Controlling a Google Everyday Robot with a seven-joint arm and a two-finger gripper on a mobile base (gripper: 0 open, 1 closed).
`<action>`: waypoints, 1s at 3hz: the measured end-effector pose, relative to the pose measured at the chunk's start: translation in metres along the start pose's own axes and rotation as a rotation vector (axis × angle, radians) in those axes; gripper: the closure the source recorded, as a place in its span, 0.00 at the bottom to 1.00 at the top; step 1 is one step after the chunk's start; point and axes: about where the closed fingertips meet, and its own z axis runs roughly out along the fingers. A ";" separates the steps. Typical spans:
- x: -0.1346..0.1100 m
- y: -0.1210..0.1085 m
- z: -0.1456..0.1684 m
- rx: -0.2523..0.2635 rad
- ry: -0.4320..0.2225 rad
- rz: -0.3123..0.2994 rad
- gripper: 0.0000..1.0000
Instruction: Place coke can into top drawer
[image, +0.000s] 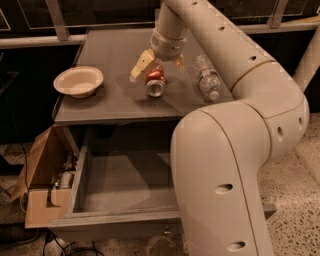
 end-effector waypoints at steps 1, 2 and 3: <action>-0.005 -0.002 0.006 0.001 -0.013 0.002 0.15; -0.010 -0.001 0.010 0.000 -0.026 0.001 0.46; -0.010 -0.001 0.010 0.000 -0.026 0.001 0.69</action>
Offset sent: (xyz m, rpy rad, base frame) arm 0.0052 0.0018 -0.0045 0.0047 -0.0087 -0.0040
